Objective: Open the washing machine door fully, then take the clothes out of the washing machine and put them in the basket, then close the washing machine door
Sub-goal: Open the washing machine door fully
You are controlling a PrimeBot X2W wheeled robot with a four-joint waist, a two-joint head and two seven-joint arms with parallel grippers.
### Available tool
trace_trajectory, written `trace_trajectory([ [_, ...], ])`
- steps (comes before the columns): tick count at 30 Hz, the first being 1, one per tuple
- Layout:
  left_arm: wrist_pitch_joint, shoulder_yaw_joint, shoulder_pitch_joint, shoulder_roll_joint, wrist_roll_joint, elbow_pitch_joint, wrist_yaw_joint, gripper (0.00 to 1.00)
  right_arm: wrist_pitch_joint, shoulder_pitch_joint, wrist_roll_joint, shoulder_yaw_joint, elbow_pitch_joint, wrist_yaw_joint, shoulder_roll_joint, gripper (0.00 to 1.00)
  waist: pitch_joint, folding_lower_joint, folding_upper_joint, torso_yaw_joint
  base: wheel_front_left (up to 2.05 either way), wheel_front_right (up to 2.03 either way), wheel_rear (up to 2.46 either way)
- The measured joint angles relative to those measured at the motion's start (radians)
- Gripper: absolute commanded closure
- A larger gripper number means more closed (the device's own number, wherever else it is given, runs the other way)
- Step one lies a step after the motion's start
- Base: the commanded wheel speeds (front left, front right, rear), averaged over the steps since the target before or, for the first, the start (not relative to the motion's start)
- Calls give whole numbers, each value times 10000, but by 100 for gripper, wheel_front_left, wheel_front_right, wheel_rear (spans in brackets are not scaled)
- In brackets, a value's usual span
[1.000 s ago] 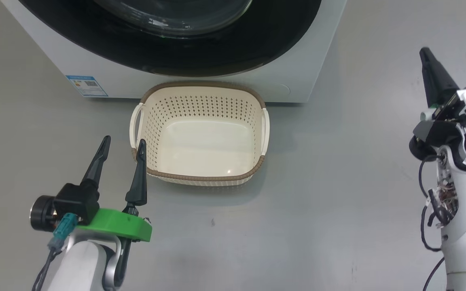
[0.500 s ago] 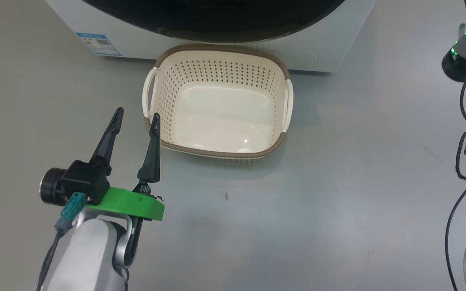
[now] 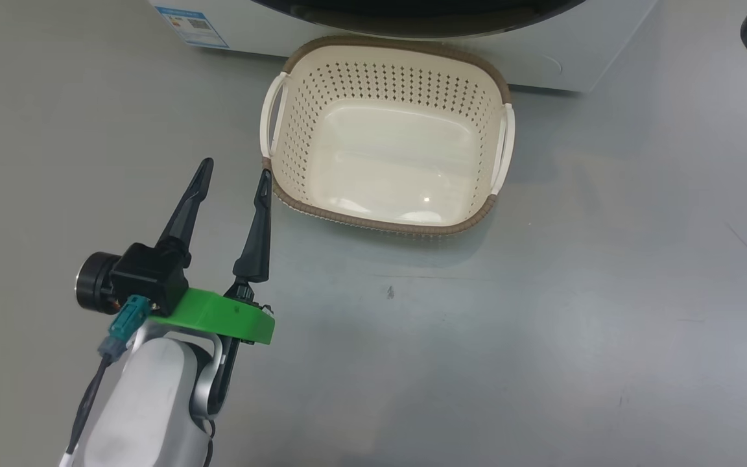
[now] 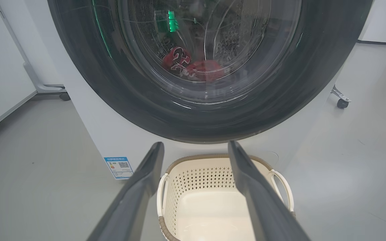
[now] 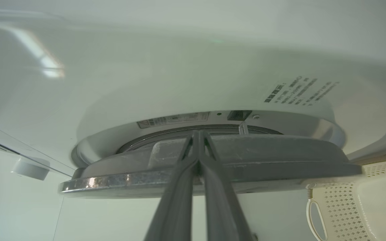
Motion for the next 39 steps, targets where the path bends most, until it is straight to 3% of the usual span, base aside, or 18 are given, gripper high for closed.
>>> trace_trajectory([
  [10, 0, -209, -165, -52, 107, 36, -90, 0, 362, -769, -132, 245, 652, -171, -96, 100, 296, 0, 0, 389, 0, 0, 0],
  [39, 0, -316, -320, -92, 176, 77, -67, 0, 1808, -1453, 288, 401, 1818, -61, -470, 100, 396, -1, 0, 565, 0, 0, 0],
])
